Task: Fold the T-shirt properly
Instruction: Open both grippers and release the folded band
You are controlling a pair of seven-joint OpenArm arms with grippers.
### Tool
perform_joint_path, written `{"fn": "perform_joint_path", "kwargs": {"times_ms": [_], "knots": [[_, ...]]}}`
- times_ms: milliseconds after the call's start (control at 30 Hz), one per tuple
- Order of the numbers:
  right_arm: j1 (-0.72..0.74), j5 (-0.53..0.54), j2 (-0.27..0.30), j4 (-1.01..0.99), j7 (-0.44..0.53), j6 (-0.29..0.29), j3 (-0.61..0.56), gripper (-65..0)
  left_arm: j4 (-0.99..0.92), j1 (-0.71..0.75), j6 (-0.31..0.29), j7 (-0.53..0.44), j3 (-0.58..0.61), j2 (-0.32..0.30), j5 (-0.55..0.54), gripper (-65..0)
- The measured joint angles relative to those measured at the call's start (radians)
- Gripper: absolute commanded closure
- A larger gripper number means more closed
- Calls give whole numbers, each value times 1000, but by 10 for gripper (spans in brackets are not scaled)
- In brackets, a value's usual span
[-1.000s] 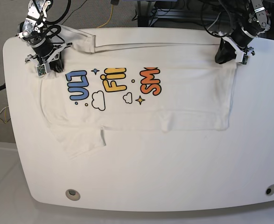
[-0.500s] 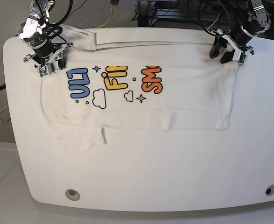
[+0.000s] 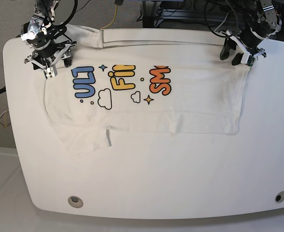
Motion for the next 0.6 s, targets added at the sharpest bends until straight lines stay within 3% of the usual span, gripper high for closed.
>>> {"fn": "perform_joint_path", "kwargs": {"times_ms": [200,600], "knots": [[48,-2,3,9,-114,24,0,-387,0,-12,0,12,0,0,7,-292],[69,-38,-8,57,-180,27,-11,-387,65,-40,20,119,0,24,47,-292]]}}
